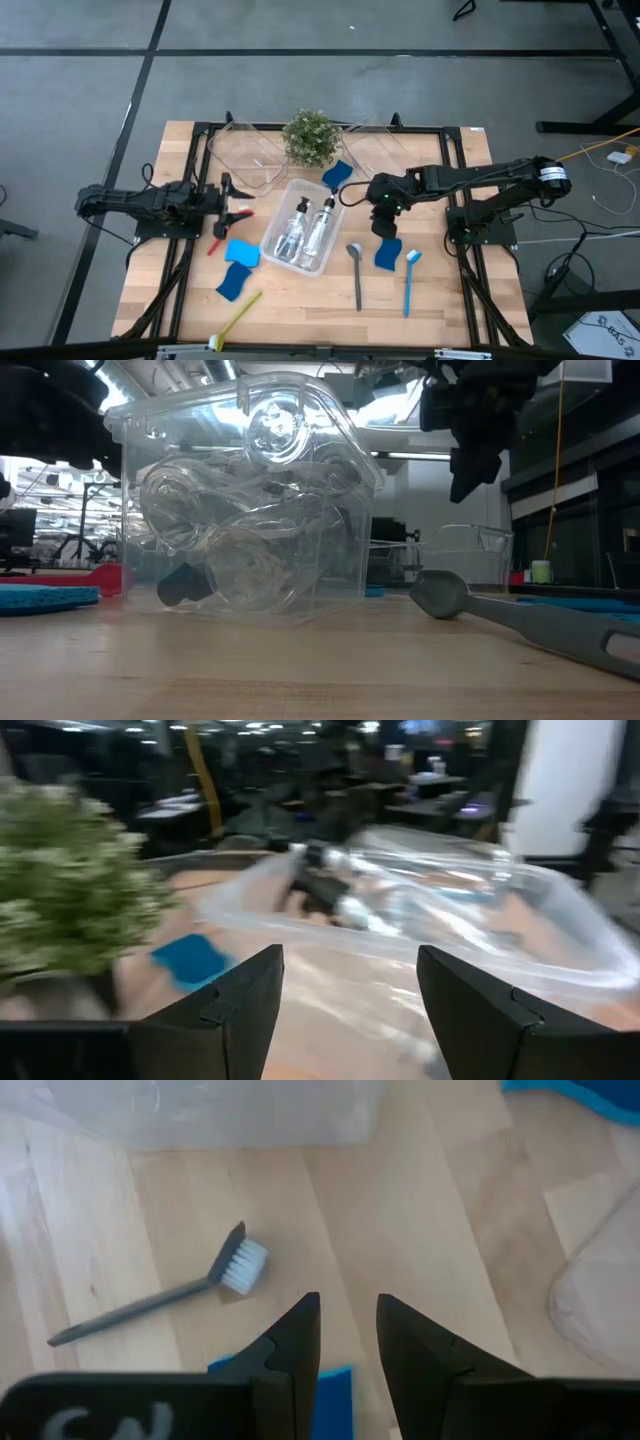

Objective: Pick & Place Kitchen Sink Supplies
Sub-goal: Put the blue sponge into the right transparent bin

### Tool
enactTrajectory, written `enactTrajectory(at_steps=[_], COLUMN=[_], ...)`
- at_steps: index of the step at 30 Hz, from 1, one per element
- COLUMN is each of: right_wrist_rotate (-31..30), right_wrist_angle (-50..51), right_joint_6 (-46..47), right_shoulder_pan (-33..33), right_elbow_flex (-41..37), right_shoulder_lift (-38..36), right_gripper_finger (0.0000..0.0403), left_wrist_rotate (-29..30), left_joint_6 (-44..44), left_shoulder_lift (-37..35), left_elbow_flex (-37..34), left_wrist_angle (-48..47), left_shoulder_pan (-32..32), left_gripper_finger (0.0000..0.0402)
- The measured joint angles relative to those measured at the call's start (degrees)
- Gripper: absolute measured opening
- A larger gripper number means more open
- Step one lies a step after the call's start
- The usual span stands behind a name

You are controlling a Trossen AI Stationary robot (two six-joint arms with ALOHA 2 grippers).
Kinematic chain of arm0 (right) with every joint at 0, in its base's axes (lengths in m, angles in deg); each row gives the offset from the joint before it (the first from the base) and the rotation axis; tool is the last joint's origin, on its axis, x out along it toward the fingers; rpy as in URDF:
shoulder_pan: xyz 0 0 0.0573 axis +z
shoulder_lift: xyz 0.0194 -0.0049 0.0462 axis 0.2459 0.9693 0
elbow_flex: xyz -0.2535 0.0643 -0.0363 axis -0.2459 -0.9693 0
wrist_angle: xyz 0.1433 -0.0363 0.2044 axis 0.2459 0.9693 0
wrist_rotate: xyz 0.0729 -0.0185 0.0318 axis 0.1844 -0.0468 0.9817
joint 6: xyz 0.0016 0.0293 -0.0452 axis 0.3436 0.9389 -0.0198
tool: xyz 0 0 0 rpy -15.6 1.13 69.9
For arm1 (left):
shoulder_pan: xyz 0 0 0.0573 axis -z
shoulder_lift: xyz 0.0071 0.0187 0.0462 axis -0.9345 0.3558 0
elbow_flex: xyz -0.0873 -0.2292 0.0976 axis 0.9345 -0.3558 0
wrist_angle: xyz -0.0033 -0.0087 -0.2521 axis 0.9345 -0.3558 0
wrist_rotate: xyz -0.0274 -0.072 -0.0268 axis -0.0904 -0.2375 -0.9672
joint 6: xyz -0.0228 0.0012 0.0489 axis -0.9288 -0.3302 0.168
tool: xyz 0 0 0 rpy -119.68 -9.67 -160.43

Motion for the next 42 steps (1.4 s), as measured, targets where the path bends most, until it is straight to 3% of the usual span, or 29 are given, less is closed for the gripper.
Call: enactTrajectory(at_steps=[8,12,18,21,25,31,42], right_wrist_rotate=[0.00,-0.31,-8.82,-11.01,-8.90,-8.04,-13.55], right_wrist_angle=[0.02,0.05,1.33,3.18,4.49,4.26,4.34], right_joint_6=[0.22,5.05,13.18,18.62,29.49,33.80,26.48], right_shoulder_pan=[0.03,1.18,6.29,8.47,11.67,16.94,20.11], right_elbow_flex=[0.00,0.00,0.00,0.00,0.00,0.00,0.00], right_shoulder_lift=[-0.02,-0.02,-0.02,-0.02,0.38,1.31,1.46], right_gripper_finger=[0.0100,0.0100,0.0100,0.0100,0.0100,0.0100,0.0100], left_wrist_rotate=[0.70,0.73,0.77,0.80,0.78,0.78,0.78], left_joint_6=[2.02,3.63,4.43,4.09,4.03,4.00,3.98], left_shoulder_lift=[-1.41,-1.42,-1.31,-1.31,-1.31,-1.31,-1.31], left_elbow_flex=[0.04,0.04,0.07,0.09,0.09,0.09,0.11], left_wrist_angle=[-0.10,-0.12,-0.16,-0.16,-0.16,-0.14,-0.14], left_shoulder_pan=[-9.37,-13.76,-18.39,-19.41,-19.60,-19.59,-19.58], left_gripper_finger=[0.0226,0.0226,0.0226,0.0226,0.0226,0.0226,0.0226])
